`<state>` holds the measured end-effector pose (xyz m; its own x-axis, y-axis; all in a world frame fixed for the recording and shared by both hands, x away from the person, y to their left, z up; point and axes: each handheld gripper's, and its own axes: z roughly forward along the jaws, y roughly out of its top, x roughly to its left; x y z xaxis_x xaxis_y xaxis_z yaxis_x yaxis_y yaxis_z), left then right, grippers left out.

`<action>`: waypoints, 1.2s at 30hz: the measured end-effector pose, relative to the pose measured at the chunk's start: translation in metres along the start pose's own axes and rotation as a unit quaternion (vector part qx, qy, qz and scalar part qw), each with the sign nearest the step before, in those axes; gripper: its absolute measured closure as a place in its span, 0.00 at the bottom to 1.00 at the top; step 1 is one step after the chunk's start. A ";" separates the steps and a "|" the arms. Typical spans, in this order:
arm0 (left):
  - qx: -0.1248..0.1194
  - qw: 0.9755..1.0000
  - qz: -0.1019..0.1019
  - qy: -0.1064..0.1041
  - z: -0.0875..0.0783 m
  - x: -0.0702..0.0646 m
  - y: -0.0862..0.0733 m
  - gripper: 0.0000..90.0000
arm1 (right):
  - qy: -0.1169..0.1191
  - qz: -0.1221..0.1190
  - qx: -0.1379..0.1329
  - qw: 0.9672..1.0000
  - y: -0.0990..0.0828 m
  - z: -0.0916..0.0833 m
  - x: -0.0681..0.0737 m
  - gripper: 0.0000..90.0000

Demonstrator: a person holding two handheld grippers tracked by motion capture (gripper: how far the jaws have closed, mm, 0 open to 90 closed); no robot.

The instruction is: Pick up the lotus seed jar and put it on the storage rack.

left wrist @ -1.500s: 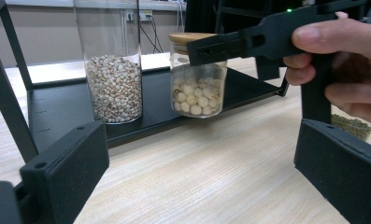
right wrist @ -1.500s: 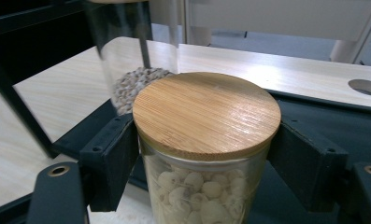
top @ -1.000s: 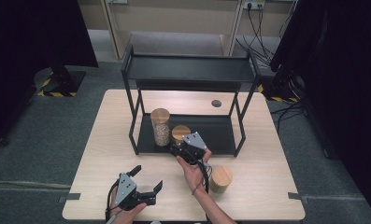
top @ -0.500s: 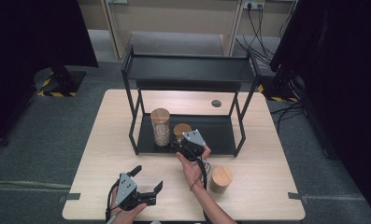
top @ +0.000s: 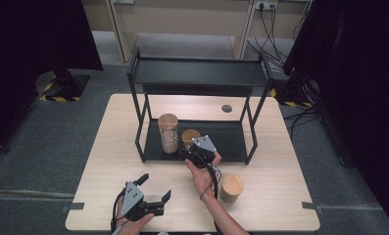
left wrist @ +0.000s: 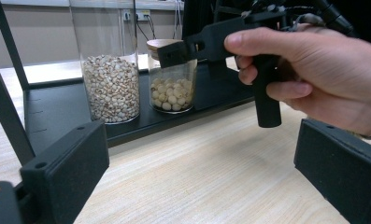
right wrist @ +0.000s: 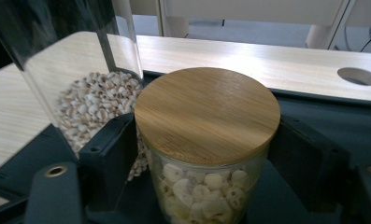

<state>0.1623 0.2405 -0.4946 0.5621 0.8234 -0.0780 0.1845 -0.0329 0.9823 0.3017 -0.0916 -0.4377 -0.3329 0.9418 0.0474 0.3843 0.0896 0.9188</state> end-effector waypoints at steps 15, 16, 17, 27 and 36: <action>0.001 1.000 0.001 0.000 0.000 -0.001 0.000 0.03 | 0.035 0.020 0.006 0.999 0.010 -0.034 -0.011 0.08; 0.001 1.000 0.000 0.001 0.000 -0.001 0.000 0.03 | 0.039 0.018 0.005 0.999 0.010 -0.036 -0.011 0.08; 0.000 1.000 0.000 0.001 0.000 -0.001 0.000 0.03 | 0.043 0.015 0.004 0.999 0.010 -0.039 -0.011 0.08; 0.001 1.000 0.000 0.001 0.000 -0.001 0.000 0.03 | 0.077 0.003 -0.006 0.997 0.006 -0.063 -0.020 0.08; 0.002 1.000 0.000 0.003 0.000 0.000 0.000 0.03 | 0.101 -0.004 -0.015 0.995 -0.001 -0.081 -0.030 0.08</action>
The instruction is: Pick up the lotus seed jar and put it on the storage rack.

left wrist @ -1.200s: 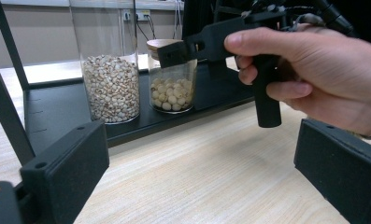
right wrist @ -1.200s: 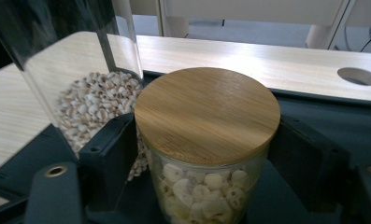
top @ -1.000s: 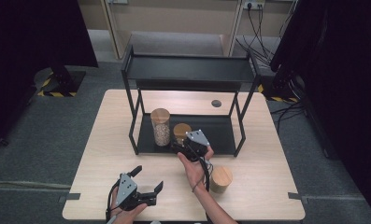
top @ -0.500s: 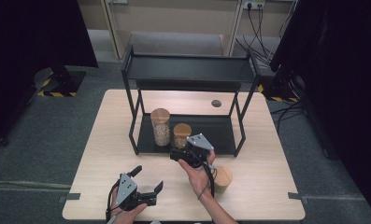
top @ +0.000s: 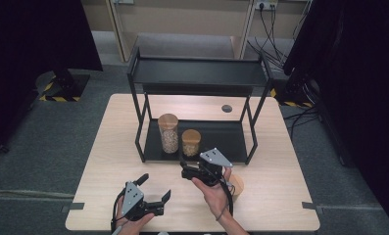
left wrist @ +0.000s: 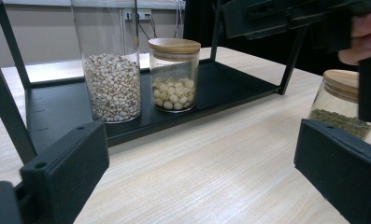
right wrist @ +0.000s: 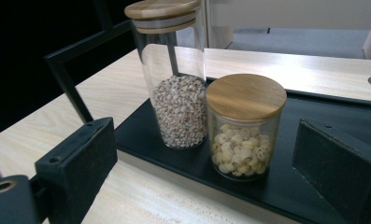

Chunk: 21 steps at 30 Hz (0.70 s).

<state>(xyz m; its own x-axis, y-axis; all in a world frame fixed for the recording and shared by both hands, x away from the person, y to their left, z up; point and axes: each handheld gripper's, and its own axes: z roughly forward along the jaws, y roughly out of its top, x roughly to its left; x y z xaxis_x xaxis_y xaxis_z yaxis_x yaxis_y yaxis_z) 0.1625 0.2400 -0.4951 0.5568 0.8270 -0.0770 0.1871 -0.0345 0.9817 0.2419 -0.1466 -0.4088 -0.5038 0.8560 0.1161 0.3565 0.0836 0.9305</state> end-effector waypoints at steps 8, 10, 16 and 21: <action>0.000 1.000 0.000 0.000 0.000 0.000 0.000 0.03 | 0.017 -0.005 -0.005 1.000 -0.006 -0.012 -0.004 0.08; 0.000 1.000 0.000 0.000 0.000 0.000 0.000 0.03 | 0.022 -0.006 -0.006 1.000 -0.007 -0.015 -0.005 0.08; 0.000 1.000 -0.001 0.000 0.000 0.000 0.000 0.03 | 0.028 -0.011 -0.009 1.000 -0.012 -0.025 -0.009 0.08; 0.000 1.000 -0.002 0.000 0.000 0.000 0.000 0.03 | 0.031 -0.009 -0.015 0.999 -0.016 -0.034 -0.013 0.08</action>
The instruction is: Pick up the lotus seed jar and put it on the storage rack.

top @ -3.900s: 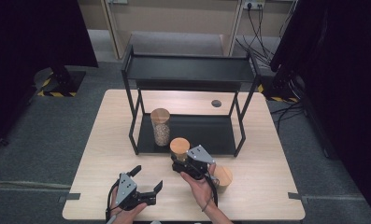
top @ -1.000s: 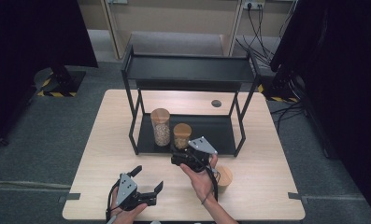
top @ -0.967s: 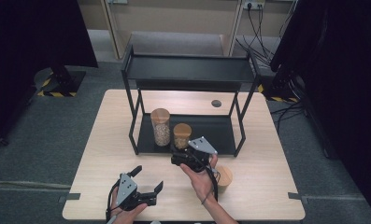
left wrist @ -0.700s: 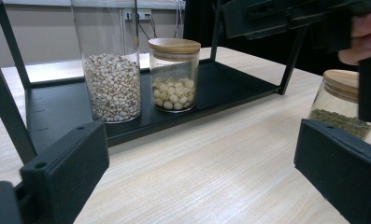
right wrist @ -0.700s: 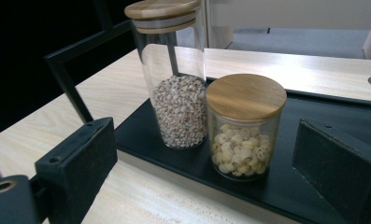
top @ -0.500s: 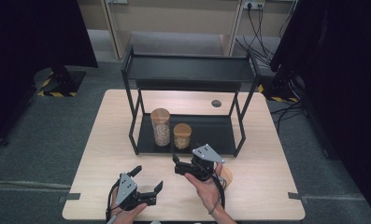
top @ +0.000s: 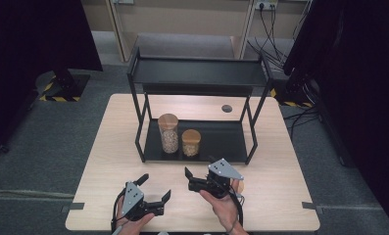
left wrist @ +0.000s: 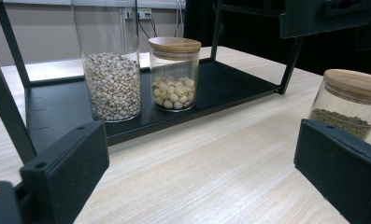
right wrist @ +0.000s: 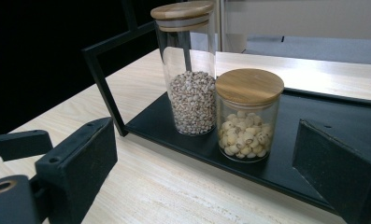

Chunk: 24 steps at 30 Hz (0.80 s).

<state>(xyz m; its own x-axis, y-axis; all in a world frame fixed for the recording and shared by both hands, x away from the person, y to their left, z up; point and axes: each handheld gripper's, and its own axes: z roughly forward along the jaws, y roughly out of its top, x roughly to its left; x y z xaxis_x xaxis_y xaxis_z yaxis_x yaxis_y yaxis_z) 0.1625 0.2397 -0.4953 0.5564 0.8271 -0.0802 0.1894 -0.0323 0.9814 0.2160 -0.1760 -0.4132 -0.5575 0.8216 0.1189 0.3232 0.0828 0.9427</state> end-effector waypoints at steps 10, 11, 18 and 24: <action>0.000 1.000 0.000 0.001 0.000 0.000 0.000 0.03 | 0.006 -0.004 -0.006 1.000 -0.007 -0.015 -0.004 0.08; -0.001 1.000 0.000 0.001 -0.001 0.000 0.000 0.03 | 0.006 -0.004 -0.006 1.000 -0.007 -0.016 -0.005 0.08; -0.001 1.000 0.000 0.002 -0.001 0.000 0.000 0.03 | 0.007 -0.003 -0.009 1.000 -0.011 -0.025 -0.008 0.08; -0.001 1.000 -0.001 0.002 -0.001 0.000 0.000 0.03 | 0.010 -0.003 -0.010 1.000 -0.014 -0.032 -0.010 0.08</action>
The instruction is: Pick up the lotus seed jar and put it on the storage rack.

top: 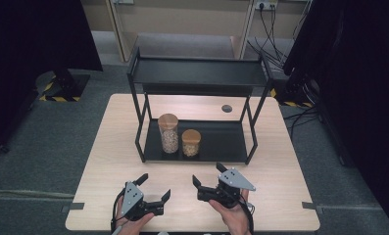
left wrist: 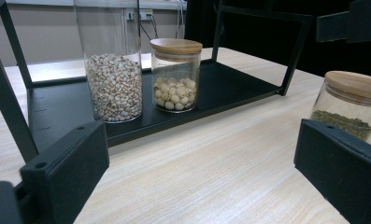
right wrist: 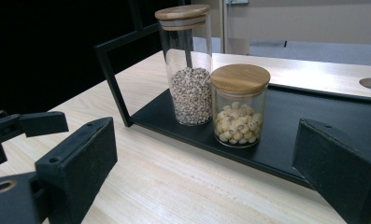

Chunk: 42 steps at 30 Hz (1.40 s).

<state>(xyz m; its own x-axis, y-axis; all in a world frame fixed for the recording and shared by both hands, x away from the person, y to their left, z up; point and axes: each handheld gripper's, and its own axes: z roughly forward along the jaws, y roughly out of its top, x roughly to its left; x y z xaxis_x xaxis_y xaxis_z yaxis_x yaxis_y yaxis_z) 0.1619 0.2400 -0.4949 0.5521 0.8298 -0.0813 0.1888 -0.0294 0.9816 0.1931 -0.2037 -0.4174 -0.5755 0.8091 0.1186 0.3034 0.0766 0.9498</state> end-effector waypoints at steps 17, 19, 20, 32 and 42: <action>-0.001 1.000 0.001 0.001 0.000 0.000 0.000 0.03 | -0.007 0.000 -0.009 1.000 -0.012 -0.025 -0.008 0.08; 0.000 1.000 0.001 0.001 0.000 -0.001 0.000 0.03 | -0.009 0.000 -0.011 1.000 -0.014 -0.029 -0.009 0.08; 0.000 1.000 0.001 0.001 0.000 -0.001 0.000 0.03 | -0.010 -0.002 -0.012 1.000 -0.014 -0.031 -0.009 0.08; 0.001 1.000 -0.001 0.003 0.001 0.000 0.000 0.03 | -0.018 0.006 -0.017 1.000 -0.028 -0.049 -0.016 0.08; 0.004 1.000 -0.004 0.006 0.001 -0.001 -0.001 0.03 | -0.026 -0.005 -0.027 0.999 -0.034 -0.055 -0.016 0.08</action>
<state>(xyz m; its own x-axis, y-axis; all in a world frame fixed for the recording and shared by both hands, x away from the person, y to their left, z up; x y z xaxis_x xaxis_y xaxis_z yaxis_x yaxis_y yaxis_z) 0.1623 0.2389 -0.4959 0.5409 0.8365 -0.0876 0.1991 -0.0262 0.9796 0.1502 -0.2512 -0.4362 -0.5383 0.8373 0.0959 0.2558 0.0539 0.9652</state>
